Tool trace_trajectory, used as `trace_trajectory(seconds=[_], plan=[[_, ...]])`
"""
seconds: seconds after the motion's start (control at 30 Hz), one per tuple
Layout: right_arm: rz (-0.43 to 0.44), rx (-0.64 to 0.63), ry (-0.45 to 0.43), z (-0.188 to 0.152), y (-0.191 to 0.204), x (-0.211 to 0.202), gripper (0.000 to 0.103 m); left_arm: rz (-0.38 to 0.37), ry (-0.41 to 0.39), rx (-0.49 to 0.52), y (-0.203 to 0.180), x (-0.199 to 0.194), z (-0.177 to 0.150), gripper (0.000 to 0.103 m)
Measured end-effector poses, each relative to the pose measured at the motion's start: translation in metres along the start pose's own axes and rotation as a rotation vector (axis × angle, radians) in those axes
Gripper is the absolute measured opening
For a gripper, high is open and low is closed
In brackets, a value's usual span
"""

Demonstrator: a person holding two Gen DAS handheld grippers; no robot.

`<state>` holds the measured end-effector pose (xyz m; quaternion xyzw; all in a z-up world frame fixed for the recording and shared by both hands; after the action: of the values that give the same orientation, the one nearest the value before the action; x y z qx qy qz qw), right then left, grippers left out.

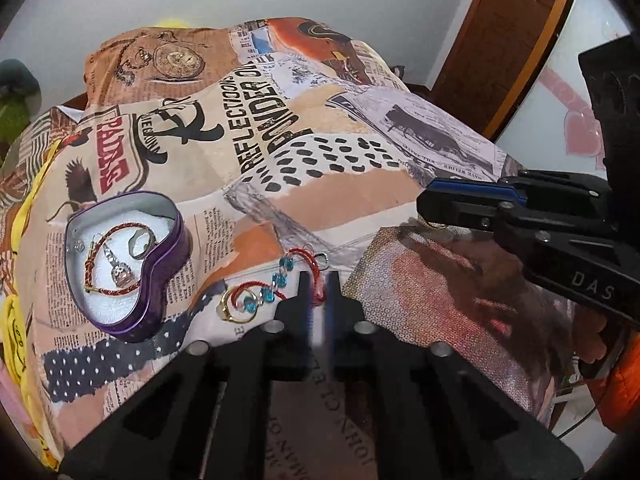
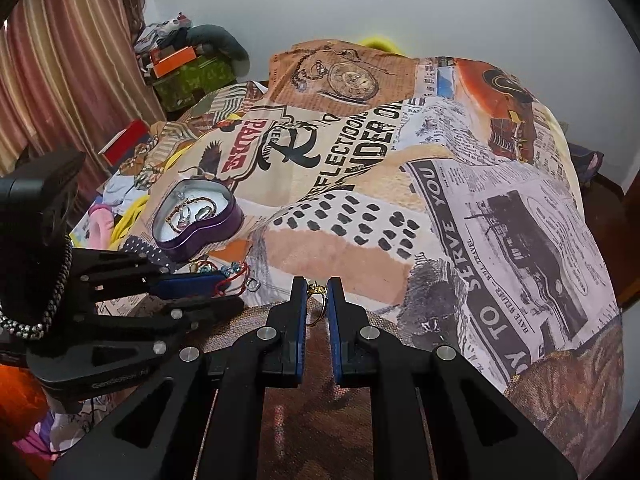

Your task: Organize jewelry

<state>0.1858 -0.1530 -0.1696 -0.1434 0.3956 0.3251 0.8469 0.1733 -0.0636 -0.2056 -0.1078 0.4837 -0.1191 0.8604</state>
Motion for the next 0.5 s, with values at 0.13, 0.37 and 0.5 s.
trace_trajectory(seconds=[0.13,0.37,0.5], plan=[[0.002,0.005,-0.004,-0.002,-0.002,-0.002,0.009,-0.007,-0.043,0.016,-0.006,-0.012,0.000,0.001],[0.003,0.002,-0.036,0.006,0.002,-0.012,0.009,-0.026,-0.126,-0.010,-0.002,-0.048,0.013,0.001],[0.003,-0.009,-0.065,0.014,0.006,-0.019,0.009,-0.002,-0.203,-0.020,0.007,-0.074,0.024,0.001]])
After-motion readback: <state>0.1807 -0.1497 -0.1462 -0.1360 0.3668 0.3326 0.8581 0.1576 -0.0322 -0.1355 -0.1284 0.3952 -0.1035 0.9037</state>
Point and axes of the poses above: each gripper's, at about its wrist camera, not at the fingertips, and x roughly the way its jaws point, y to its left, z to its top, the point moved 3 cm from there along x, roughly the way its jaws point, and after that the axes turned 12 degrees about -x, right-handed, at the moved point
